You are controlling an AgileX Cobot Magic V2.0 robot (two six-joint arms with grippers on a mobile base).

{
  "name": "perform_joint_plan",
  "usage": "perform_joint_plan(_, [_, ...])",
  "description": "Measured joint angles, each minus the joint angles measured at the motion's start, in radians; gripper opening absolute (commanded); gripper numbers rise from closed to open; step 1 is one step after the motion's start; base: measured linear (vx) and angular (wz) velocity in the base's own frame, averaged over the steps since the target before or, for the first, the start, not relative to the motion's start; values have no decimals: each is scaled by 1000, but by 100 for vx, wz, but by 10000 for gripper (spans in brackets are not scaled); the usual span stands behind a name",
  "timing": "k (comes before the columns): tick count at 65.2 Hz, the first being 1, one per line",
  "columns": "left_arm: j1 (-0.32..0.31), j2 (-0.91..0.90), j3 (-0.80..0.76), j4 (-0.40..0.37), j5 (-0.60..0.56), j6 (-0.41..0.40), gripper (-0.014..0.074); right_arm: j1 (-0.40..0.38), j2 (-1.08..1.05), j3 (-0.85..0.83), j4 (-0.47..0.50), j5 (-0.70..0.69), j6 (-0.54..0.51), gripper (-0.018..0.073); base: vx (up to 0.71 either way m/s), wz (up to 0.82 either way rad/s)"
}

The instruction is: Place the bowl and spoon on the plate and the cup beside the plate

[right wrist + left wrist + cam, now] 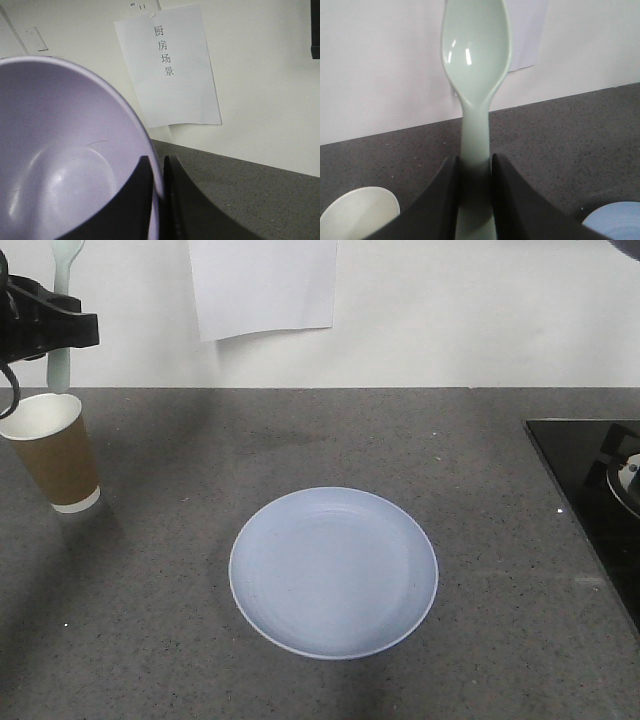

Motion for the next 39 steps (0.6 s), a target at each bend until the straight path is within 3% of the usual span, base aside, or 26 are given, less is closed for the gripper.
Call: perform_joint_plan(39, [0,0,0,0,0,0,-6,0,0,0,0,0,0,-5,0,0])
